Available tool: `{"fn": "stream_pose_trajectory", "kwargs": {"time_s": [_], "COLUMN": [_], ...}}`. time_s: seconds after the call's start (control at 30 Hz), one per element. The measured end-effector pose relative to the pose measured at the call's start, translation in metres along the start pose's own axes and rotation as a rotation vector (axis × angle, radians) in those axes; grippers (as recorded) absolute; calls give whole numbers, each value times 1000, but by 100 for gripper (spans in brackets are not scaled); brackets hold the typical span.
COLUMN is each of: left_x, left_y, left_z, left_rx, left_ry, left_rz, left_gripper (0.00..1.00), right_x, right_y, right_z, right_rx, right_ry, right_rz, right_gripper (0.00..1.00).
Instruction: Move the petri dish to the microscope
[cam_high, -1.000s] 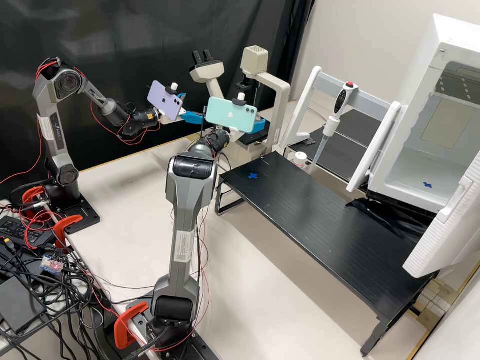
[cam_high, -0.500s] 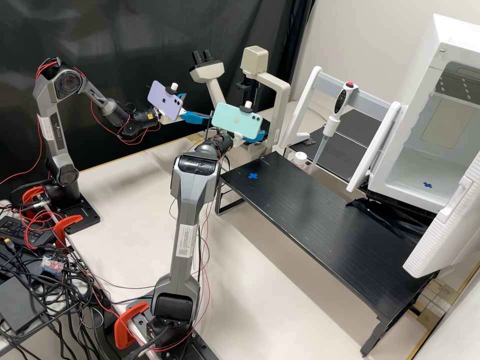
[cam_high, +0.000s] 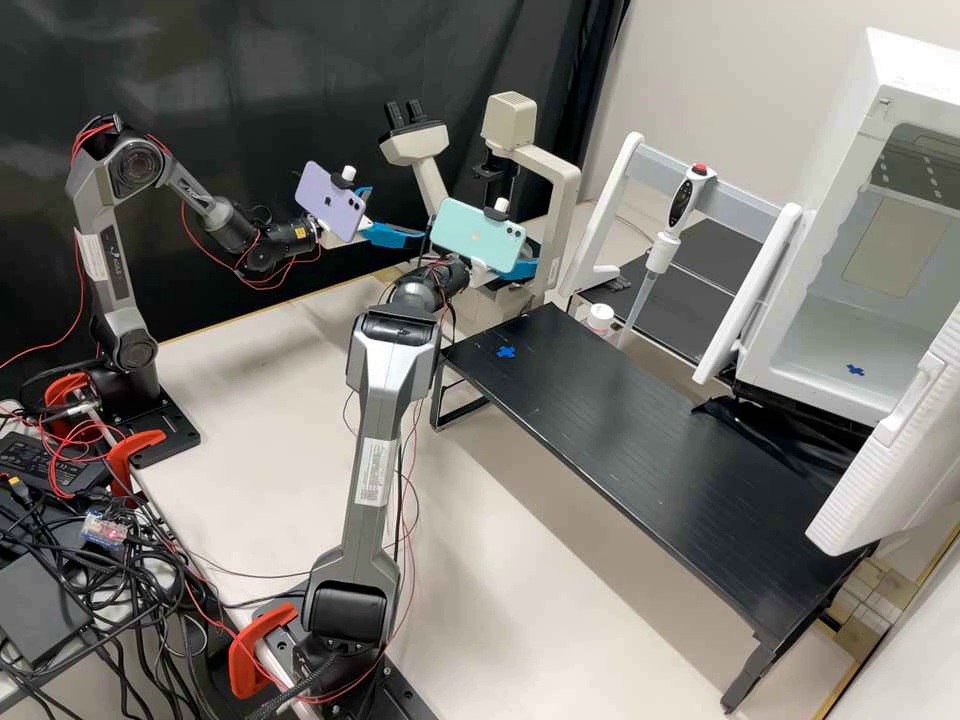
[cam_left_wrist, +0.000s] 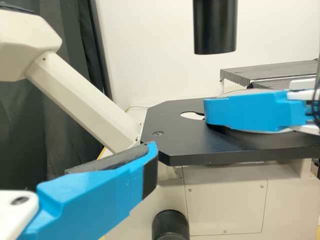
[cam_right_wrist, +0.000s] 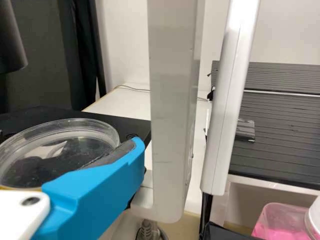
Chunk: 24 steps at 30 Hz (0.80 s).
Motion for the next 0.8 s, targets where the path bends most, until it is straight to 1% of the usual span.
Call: {"fn": "stream_pose_trajectory", "kwargs": {"time_s": [0.1, 0.13, 0.2, 0.23, 0.5, 0.67, 0.7, 0.73, 0.77, 0.8], "left_x": [0, 0, 0, 0, 0, 0, 0, 0, 0, 0], "left_y": [0, 0, 0, 0, 0, 0, 0, 0, 0, 0], "left_z": [0, 0, 0, 0, 0, 0, 0, 0, 0, 0], "left_rx": [0, 0, 0, 0, 0, 0, 0, 0, 0, 0], "left_ry": [0, 0, 0, 0, 0, 0, 0, 0, 0, 0], "left_rz": [0, 0, 0, 0, 0, 0, 0, 0, 0, 0], "left_gripper": [100, 100, 100, 100, 100, 100, 100, 100, 100, 100], "right_x": [4, 5, 7, 8, 10, 10, 9, 9, 8, 7], "right_y": [-2, -4, -6, -6, -5, -6, -7, -8, -11, -15], "right_z": [-2, -2, -3, -4, -7, -8, -8, -7, -8, -10], "right_rx": [-2, 6, 2, 6, -10, -11, -18, -33, -45, -49], "right_ry": [-12, -19, -27, -29, -32, -31, -27, -24, -10, 7], "right_rz": [2, 2, 6, 6, 15, 18, 19, 19, 5, -13], "right_gripper": [0, 0, 0, 0, 0, 0, 0, 0, 0, 0]}}
